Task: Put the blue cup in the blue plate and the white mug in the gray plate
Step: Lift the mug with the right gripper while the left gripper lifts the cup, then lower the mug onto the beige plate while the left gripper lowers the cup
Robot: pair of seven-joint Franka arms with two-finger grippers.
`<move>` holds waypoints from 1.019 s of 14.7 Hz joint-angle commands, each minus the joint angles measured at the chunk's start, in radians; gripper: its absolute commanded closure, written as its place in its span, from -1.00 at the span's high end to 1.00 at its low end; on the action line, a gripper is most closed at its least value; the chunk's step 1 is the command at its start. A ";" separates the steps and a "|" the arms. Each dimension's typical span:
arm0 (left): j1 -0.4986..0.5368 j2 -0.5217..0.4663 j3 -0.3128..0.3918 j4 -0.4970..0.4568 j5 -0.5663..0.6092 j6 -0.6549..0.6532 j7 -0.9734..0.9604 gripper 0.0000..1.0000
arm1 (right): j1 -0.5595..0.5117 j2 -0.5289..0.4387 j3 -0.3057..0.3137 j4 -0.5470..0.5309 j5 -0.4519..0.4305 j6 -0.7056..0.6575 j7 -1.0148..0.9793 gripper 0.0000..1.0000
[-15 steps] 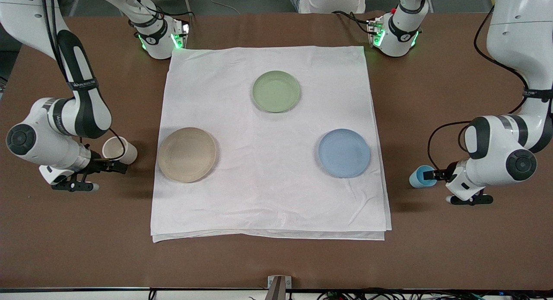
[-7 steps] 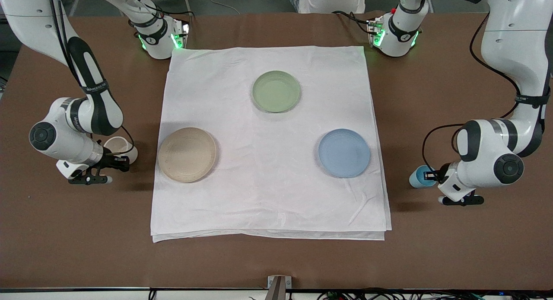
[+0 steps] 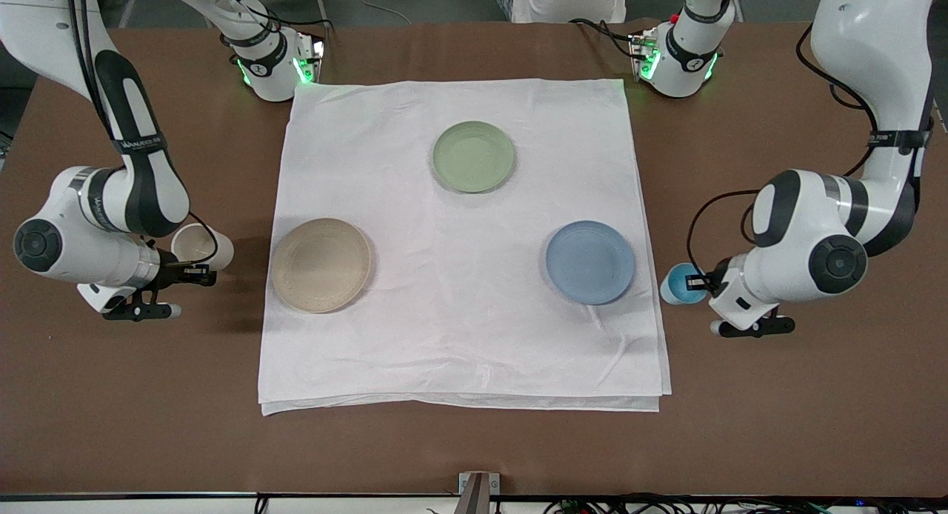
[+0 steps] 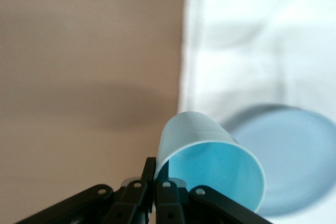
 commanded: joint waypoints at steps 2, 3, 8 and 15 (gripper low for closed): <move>-0.014 0.002 -0.084 -0.033 0.015 -0.010 -0.111 -1.00 | 0.125 -0.059 0.007 -0.041 0.098 -0.016 0.183 -0.99; -0.036 0.027 -0.086 -0.032 0.015 -0.008 -0.129 -1.00 | 0.146 -0.060 0.007 -0.061 0.153 0.017 0.203 -0.99; -0.113 0.120 -0.085 -0.033 0.019 0.042 -0.244 -1.00 | 0.268 -0.060 0.011 -0.224 0.209 0.278 0.280 -0.99; -0.116 0.107 -0.081 -0.021 0.021 0.067 -0.296 1.00 | 0.272 -0.054 0.013 -0.219 0.209 0.298 0.298 1.00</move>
